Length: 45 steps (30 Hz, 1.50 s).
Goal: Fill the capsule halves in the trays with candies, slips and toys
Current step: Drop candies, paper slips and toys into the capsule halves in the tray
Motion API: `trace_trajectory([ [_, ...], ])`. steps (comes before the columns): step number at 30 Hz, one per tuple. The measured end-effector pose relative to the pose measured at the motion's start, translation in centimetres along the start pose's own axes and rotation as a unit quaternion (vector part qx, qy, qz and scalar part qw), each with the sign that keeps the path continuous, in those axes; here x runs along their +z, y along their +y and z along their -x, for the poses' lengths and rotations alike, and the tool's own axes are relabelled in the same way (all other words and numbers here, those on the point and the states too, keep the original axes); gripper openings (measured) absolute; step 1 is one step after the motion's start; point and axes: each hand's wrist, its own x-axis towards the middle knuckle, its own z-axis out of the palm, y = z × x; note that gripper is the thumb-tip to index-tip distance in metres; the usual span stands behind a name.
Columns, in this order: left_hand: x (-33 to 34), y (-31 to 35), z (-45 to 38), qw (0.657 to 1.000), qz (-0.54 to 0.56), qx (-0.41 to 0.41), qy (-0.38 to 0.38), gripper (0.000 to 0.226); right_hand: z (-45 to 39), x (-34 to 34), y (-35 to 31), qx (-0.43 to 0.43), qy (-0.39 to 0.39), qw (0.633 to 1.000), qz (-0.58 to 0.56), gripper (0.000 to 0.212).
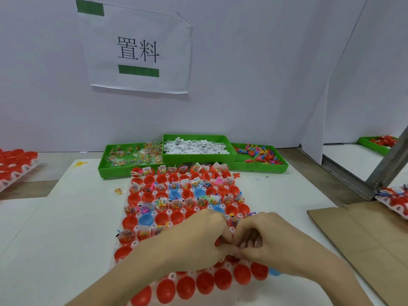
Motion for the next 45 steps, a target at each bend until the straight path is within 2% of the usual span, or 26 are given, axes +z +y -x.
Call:
trace_trajectory([
  [2,-0.8,0.1,0.5,0.999,0.024,0.03,0.007,0.028,0.0,-1.0,0.0,-0.003,-0.005,1.0,-0.006,0.004],
  [6,-1.1,-0.8,0.3,0.999,0.015,0.043,0.026,0.025,-0.9,-3.6,-0.3,-0.033,-0.017,0.999,-0.012,0.006],
  [10,-2.2,-1.4,0.4,0.998,0.027,0.052,0.031,0.025,-3.2,-5.8,-1.0,-0.081,-0.026,0.994,-0.073,0.017],
  [14,-3.5,-2.6,0.5,0.998,0.032,0.036,0.05,0.025,-7.2,-5.8,-1.9,-0.111,0.0,0.98,-0.163,0.023],
  [20,-5.2,-5.8,0.6,0.995,0.038,-0.023,0.089,0.024,-10.8,-1.6,-0.9,-0.102,0.102,0.939,-0.313,0.026],
  [26,-7.1,-10.4,0.8,0.98,0.073,-0.095,0.16,0.021,-11.0,0.1,0.3,-0.11,0.165,0.93,-0.31,0.025],
  [29,-8.7,-14.2,0.8,0.953,0.065,-0.145,0.257,0.017,-11.1,0.1,0.1,-0.115,0.19,0.925,-0.307,0.026],
  [32,-10.5,-18.8,-0.2,0.918,-0.023,-0.232,0.32,0.018,-11.2,0.2,0.1,-0.12,0.202,0.926,-0.295,0.025],
  [35,-12.1,-22.6,-1.0,0.903,-0.097,-0.296,0.295,0.024,-11.1,0.3,0.1,-0.119,0.212,0.926,-0.288,0.025],
  [38,-13.0,-25.0,-1.2,0.906,-0.159,-0.333,0.209,0.034,-11.0,0.2,0.3,-0.113,0.222,0.927,-0.281,0.025],
  [40,-13.0,-25.9,-1.2,0.905,-0.177,-0.349,0.169,0.033,-11.0,0.0,0.4,-0.106,0.227,0.927,-0.28,0.024],
  [45,-12.4,-26.6,-1.1,0.906,-0.171,-0.323,0.213,0.014,-10.8,-0.4,0.6,-0.099,0.243,0.925,-0.273,0.024],
])
